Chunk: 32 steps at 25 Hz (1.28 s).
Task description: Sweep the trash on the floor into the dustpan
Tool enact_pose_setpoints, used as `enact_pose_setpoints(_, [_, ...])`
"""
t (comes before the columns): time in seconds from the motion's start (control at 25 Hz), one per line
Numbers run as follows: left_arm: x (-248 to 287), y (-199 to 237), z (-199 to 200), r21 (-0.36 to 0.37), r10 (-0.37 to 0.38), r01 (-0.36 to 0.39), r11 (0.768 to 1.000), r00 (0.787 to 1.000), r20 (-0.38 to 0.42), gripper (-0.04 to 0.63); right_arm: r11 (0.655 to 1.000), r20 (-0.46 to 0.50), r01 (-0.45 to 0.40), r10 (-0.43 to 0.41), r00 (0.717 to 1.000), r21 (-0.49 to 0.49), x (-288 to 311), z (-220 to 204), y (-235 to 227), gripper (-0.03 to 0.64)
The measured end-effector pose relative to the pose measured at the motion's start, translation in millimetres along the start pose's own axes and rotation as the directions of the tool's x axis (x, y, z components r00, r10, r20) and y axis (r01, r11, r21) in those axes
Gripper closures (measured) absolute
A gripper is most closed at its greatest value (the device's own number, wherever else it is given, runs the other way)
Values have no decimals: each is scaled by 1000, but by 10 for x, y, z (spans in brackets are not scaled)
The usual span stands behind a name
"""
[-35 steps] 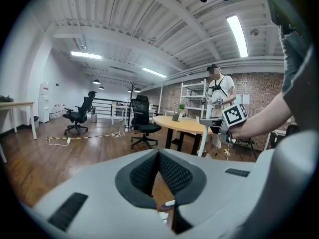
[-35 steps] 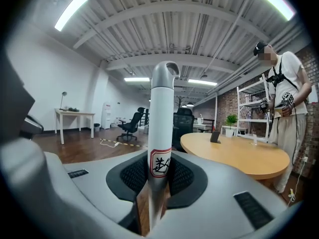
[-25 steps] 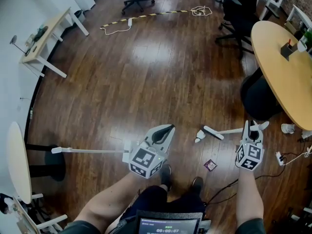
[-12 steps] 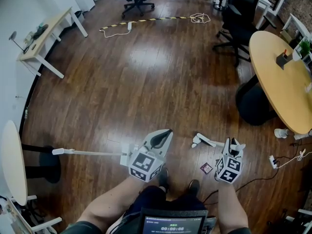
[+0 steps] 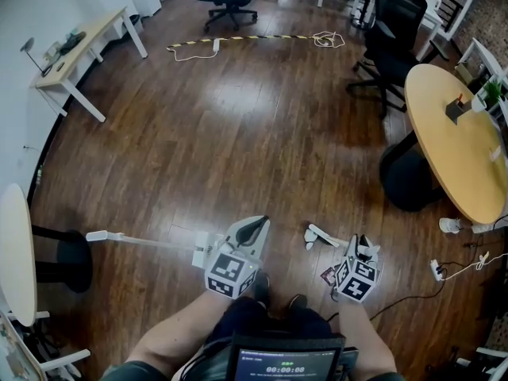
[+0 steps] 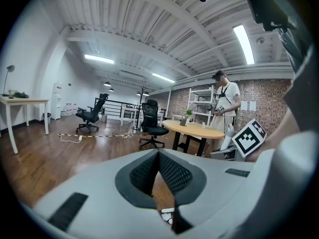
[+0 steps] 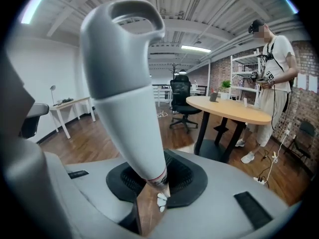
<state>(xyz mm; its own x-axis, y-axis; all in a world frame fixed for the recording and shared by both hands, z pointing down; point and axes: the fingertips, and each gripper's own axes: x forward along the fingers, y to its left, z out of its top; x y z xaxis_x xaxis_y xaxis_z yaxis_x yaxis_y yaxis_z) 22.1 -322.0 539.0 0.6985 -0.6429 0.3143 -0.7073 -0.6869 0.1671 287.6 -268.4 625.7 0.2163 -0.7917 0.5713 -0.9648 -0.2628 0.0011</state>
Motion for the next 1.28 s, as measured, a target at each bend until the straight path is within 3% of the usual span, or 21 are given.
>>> enact_pose_setpoints(0.24, [-189, -252, -130, 5, 67, -67, 998, 998, 5, 592, 998, -45, 3, 0, 999, 67, -207, -223, -148, 518])
enact_pose_setpoints(0.72, [-838, -940, -225, 1, 166, -166, 986, 986, 6, 591, 996, -99, -34, 43, 994, 87, -691, -474, -373, 518])
enact_pose_setpoints(0.96, [-1440, -608, -340, 36, 183, -183, 982, 983, 14, 592, 993, -126, 5, 10, 992, 119, -952, -590, 32, 518])
enact_pose_setpoints(1.28, [-2341, 368, -665, 65, 142, -144, 987, 989, 34, 592, 963, -178, 147, -108, 978, 227, -1223, -935, 1000, 518])
